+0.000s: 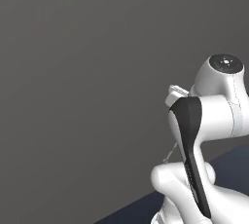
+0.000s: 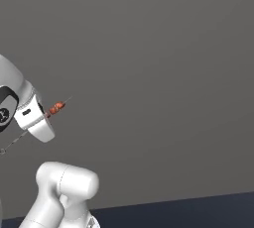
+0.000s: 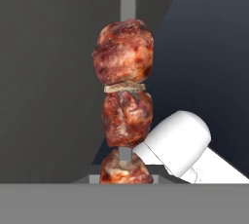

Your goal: Place the cold items (potato and tomato) from the fridge in one tupperware on the dining counter. Place the warm items (hot dog and kebab skewer) in the stove area in another tupperware.

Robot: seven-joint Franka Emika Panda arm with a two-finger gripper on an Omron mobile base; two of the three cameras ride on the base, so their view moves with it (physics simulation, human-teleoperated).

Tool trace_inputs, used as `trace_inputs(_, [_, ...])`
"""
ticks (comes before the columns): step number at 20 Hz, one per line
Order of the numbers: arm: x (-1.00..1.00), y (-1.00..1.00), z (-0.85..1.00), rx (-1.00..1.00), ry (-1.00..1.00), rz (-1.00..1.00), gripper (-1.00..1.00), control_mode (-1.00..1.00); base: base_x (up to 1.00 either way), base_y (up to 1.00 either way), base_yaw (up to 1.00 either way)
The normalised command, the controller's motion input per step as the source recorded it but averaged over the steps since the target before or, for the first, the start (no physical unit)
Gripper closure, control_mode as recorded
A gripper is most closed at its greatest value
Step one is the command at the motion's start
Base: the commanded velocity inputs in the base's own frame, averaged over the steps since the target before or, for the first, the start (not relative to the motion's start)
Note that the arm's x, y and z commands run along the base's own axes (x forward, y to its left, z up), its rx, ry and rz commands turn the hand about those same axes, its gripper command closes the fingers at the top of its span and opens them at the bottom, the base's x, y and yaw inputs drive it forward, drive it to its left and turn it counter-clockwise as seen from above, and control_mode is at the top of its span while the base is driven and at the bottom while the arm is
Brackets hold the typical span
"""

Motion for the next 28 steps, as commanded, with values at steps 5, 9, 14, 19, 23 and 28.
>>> trace_inputs(5, [0.00, 0.00, 0.00, 0.00, 0.00, 0.00, 1.00, 1.00, 0.00, -1.00, 0.00])
trace_inputs(9, [0.00, 0.00, 0.00, 0.00, 0.00, 0.00, 1.00, 1.00, 0.06, -1.00, 0.00])
trace_inputs(14, [0.00, 0.00, 0.00, 0.00, 0.00, 0.00, 1.00, 1.00, 0.20, -1.00, 0.00])
trace_inputs(19, [0.00, 0.00, 0.00, 0.00, 0.00, 0.00, 1.00, 1.00, 0.31, -1.00, 0.00])
trace_inputs(23, [0.00, 0.00, 0.00, 0.00, 0.00, 0.00, 1.00, 1.00, 0.45, -1.00, 0.03])
trace_inputs(28, [0.00, 0.00, 0.00, 0.00, 0.00, 0.00, 1.00, 1.00, 0.64, -1.00, 0.08])
